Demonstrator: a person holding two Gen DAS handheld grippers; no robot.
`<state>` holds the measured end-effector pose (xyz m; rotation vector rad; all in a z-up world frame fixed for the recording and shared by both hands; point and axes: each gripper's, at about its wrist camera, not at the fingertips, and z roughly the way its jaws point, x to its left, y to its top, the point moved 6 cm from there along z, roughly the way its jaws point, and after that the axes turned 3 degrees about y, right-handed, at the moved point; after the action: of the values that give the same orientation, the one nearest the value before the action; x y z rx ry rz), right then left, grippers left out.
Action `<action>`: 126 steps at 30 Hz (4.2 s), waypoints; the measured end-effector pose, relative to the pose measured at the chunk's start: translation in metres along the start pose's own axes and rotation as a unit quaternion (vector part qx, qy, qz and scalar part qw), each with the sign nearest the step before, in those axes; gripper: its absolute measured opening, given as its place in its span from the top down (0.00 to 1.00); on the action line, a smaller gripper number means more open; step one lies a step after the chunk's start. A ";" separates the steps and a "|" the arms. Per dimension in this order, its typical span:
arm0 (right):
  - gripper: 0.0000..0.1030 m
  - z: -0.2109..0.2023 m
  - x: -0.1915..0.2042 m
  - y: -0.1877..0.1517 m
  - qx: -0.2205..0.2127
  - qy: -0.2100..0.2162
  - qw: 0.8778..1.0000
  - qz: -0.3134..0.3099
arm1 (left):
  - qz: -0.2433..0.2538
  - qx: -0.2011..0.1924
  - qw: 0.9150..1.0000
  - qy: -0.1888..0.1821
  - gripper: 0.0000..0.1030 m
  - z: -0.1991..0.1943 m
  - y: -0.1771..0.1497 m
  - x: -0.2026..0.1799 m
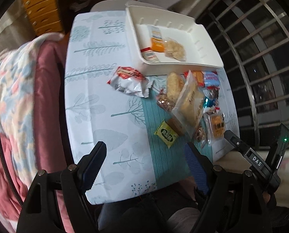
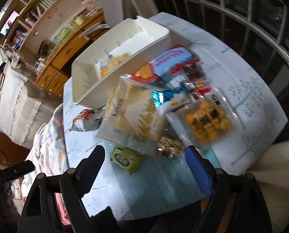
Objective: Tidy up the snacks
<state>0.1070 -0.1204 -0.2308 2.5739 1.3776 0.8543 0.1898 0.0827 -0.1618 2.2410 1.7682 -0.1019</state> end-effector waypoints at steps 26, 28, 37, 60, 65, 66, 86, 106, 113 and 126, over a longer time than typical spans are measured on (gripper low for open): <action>0.17 0.010 -0.061 -0.016 -0.019 -0.085 0.993 -0.074 | 0.119 0.078 0.989 0.051 0.11 0.080 0.009 -0.081; 0.17 0.015 -0.064 -0.015 -0.010 -0.088 0.992 -0.086 | 0.122 0.081 0.988 0.058 0.11 0.086 0.012 -0.087; 0.11 0.042 -0.084 -0.006 0.034 -0.105 0.985 -0.132 | 0.112 0.101 0.985 0.089 0.10 0.119 0.033 -0.110; 0.05 0.086 -0.096 0.028 0.075 -0.052 0.970 -0.227 | 0.150 0.154 0.954 0.211 0.04 0.210 0.072 -0.175; 0.04 0.092 -0.097 0.035 0.070 -0.044 0.971 -0.224 | 0.157 0.164 0.946 0.232 0.01 0.231 0.076 -0.180; 0.04 0.093 -0.098 0.036 0.067 -0.042 0.972 -0.221 | 0.157 0.164 0.946 0.232 0.01 0.234 0.078 -0.182; 0.14 0.091 -0.098 0.037 0.062 -0.052 0.972 -0.218 | 0.122 0.142 0.958 0.219 0.00 0.257 0.090 -0.196; 0.21 0.066 -0.091 0.013 0.034 -0.114 0.982 -0.144 | 0.136 0.115 0.972 0.152 0.76 0.197 0.054 -0.163; 0.21 0.047 -0.068 0.000 -0.001 -0.108 0.986 -0.129 | 0.139 0.117 0.975 0.126 0.85 0.163 0.037 -0.141; 0.21 0.010 -0.022 -0.005 -0.071 -0.092 0.984 -0.133 | 0.165 0.076 0.980 0.078 0.89 0.070 0.038 -0.117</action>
<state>0.0990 -0.1335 -0.2498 2.2350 1.4998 0.6284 0.2058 -0.0539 -0.1955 2.6850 1.4760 0.0090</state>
